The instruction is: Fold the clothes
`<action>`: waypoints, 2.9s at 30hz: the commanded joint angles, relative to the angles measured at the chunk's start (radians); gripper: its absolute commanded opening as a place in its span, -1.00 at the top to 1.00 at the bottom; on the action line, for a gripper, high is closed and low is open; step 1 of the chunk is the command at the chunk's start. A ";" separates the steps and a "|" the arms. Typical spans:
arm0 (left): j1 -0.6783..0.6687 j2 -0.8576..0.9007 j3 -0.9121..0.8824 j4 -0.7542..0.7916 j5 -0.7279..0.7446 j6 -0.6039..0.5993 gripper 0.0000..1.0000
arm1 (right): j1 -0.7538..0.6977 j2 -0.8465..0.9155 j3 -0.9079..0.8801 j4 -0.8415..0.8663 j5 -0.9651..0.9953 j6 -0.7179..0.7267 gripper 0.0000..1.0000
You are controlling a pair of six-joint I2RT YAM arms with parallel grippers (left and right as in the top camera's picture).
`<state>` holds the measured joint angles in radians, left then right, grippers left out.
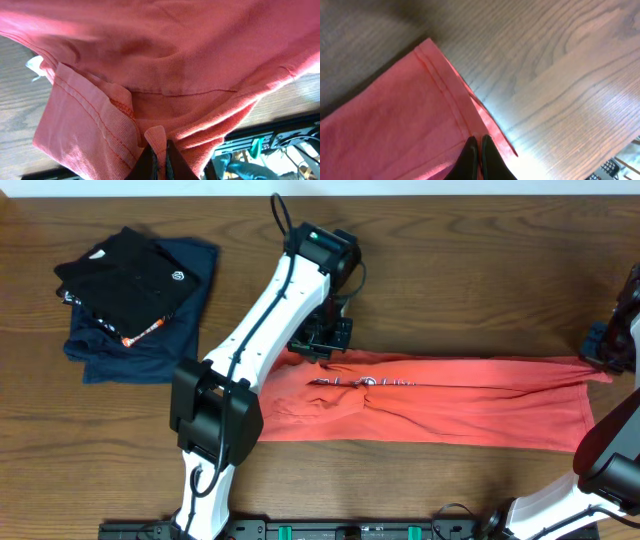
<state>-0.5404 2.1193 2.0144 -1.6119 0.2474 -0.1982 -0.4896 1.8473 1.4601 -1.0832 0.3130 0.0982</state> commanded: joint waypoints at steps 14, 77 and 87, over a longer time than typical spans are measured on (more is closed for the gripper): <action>-0.046 -0.006 -0.163 -0.078 -0.013 0.003 0.88 | -0.047 -0.018 -0.004 -0.097 0.031 0.036 0.95; -0.100 -0.005 -0.165 0.149 -0.084 0.015 0.52 | -0.073 -0.016 -0.387 0.167 -0.249 0.047 0.76; -0.100 -0.005 -0.165 0.267 -0.083 0.014 0.43 | -0.073 -0.016 -0.387 0.168 -0.250 0.047 0.74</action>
<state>-0.6426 2.1193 1.8515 -1.3323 0.1761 -0.1860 -0.5568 1.8442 1.0870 -0.9180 0.0509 0.1265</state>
